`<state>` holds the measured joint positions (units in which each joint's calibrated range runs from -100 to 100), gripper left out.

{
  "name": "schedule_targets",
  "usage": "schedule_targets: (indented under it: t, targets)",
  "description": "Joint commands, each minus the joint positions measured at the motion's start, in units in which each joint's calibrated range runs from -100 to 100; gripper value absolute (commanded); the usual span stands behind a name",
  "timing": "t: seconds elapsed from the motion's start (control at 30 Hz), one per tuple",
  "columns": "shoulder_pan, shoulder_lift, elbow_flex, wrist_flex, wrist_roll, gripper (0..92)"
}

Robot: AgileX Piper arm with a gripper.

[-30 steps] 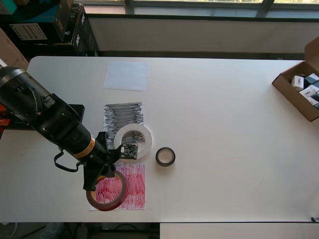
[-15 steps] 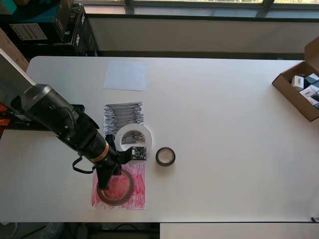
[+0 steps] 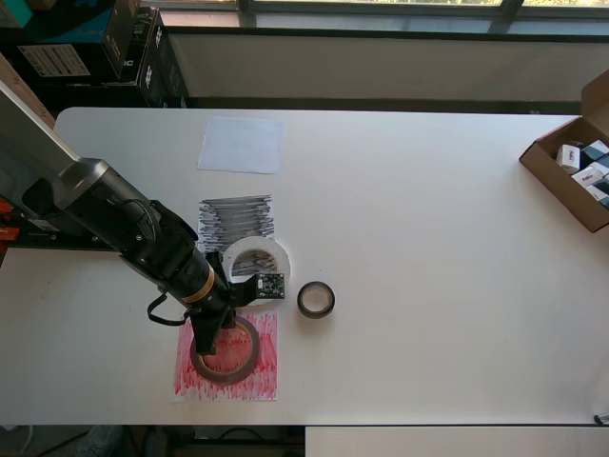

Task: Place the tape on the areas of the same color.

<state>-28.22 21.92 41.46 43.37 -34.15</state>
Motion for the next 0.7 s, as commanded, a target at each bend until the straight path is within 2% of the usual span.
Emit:
schedule_targets:
  t: [0.0, 0.07, 0.27, 0.37, 0.47, 0.67]
  targets:
    - [0.0, -0.1, 0.3, 0.0, -0.1, 1.0]
    - [0.0, -0.1, 0.3, 0.0, 0.0, 5.4]
    - [-0.3, -0.1, 0.3, 0.0, 0.1, 30.1]
    - [-0.3, -0.1, 0.3, 0.0, 0.1, 38.9]
    - [-0.3, -0.1, 0.2, 0.0, 0.1, 43.3]
    - [-0.5, -1.1, -1.6, 0.3, 0.1, 43.7]
